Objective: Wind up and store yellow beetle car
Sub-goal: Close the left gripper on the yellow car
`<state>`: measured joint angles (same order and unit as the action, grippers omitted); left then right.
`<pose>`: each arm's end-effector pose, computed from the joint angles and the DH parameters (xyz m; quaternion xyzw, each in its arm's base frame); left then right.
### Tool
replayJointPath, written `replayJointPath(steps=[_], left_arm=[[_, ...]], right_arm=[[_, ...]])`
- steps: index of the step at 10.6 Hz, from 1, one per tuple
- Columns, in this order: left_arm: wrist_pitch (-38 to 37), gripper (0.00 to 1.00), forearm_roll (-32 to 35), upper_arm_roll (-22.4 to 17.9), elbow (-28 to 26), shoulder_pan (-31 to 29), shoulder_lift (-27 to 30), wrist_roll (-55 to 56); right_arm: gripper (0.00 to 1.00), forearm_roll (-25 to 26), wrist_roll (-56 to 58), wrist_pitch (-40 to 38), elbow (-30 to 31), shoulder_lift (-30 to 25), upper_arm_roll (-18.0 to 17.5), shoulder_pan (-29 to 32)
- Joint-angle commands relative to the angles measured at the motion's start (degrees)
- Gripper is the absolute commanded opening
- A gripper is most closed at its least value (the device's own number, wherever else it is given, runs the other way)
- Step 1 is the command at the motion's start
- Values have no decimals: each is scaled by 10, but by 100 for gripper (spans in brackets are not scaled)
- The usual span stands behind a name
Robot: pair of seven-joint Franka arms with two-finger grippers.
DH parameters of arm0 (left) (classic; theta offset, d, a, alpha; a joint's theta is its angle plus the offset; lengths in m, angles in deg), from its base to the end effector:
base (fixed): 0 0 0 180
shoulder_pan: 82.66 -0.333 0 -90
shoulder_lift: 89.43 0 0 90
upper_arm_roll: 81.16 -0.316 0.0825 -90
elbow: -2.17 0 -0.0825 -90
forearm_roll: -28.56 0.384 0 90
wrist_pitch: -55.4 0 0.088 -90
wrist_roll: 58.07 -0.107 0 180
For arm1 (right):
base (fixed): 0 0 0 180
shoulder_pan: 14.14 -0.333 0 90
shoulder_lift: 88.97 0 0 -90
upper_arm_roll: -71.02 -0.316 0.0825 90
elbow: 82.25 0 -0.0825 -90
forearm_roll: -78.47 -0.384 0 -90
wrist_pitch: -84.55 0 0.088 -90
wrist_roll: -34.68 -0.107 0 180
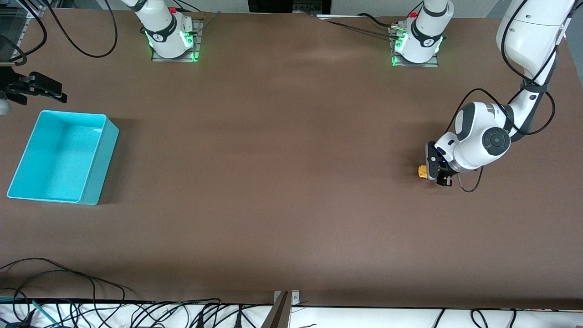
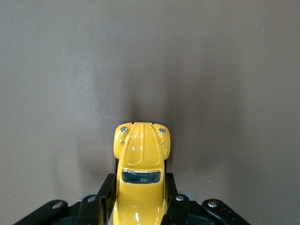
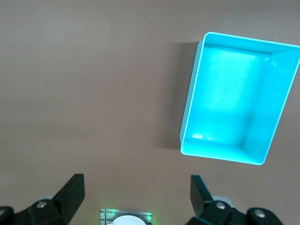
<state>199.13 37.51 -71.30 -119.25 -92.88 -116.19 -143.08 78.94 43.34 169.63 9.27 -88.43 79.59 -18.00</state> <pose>0.5689 0.0013 0.1856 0.6995 -0.7139 -0.0279 0.0188 0.5446 -0.0454 0.6000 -0.9975 -0.0343 0.0610 0.0023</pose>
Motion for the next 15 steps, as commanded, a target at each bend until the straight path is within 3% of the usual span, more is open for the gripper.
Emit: replayJointPath(steps=[1, 15], left_arm=[[-5, 0, 12, 2, 10, 3, -6, -2], [-34, 0, 13, 12, 17, -6, -26, 43]], right_arm=[[100, -11, 9, -8, -12, 5, 4, 2], [100, -14, 31, -4, -12, 9, 16, 3]])
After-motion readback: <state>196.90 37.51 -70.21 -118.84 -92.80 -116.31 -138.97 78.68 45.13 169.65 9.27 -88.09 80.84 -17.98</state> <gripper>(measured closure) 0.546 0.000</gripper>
